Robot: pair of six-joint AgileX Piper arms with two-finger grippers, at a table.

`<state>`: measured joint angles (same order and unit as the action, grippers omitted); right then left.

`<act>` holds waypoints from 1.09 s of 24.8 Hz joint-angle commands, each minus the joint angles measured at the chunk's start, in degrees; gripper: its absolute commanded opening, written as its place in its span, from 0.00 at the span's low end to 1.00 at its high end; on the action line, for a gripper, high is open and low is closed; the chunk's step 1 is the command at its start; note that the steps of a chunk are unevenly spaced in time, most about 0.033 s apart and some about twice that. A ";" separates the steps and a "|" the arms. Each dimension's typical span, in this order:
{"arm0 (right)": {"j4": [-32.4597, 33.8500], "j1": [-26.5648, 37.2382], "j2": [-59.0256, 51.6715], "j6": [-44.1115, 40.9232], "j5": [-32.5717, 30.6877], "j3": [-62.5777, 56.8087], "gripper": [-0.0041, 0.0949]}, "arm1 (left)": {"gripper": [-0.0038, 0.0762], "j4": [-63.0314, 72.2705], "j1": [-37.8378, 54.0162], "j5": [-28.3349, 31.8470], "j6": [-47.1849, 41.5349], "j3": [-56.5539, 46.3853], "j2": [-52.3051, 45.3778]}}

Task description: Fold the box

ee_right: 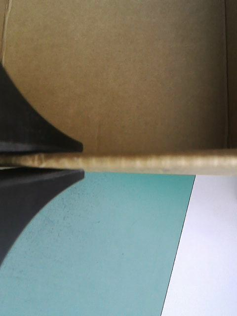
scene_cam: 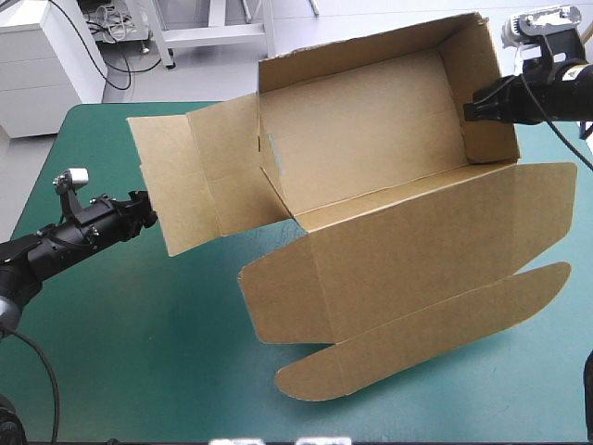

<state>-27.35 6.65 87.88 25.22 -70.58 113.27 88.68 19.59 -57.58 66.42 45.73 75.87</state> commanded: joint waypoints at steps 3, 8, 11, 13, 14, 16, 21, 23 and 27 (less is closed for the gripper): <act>-4.62 0.16 -2.46 -0.04 3.59 1.61 0.02 | 0.74 4.16 -3.77 -5.08 0.40 4.63 -1.18; -3.80 -2.53 -2.46 -0.04 3.59 1.61 0.02 | 0.74 4.47 -7.23 -11.13 -1.37 10.13 -1.18; -2.25 -4.87 -2.21 -0.04 3.59 1.61 0.02 | 0.74 4.47 -9.01 -15.88 -3.20 13.95 -1.18; -0.96 -5.55 -2.10 -0.32 3.69 1.61 0.02 | 0.74 4.70 -9.63 -15.88 -4.10 15.14 -1.58; -0.52 -5.87 -1.96 -0.31 3.69 1.61 0.02 | 0.74 4.82 -9.94 -15.88 -4.10 15.73 -1.83; -0.42 -6.02 -1.81 -0.61 3.69 1.61 0.02 | 0.74 5.40 -10.71 -15.88 -4.67 16.83 -2.19; -0.80 -6.02 -1.83 -0.93 5.30 1.61 0.03 | 0.74 7.32 -13.74 -15.41 -5.18 19.12 -2.84; -0.94 -6.02 -1.83 -1.06 5.30 1.61 0.03 | 0.74 7.32 -15.07 -14.84 -5.18 19.85 -2.84; -0.94 -6.02 -1.83 -1.19 6.03 1.61 0.03 | 0.74 7.32 -17.64 -13.15 -4.93 20.99 -2.84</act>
<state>-25.67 0.73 87.93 24.87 -69.04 113.27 91.20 3.50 -68.68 61.66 64.24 74.71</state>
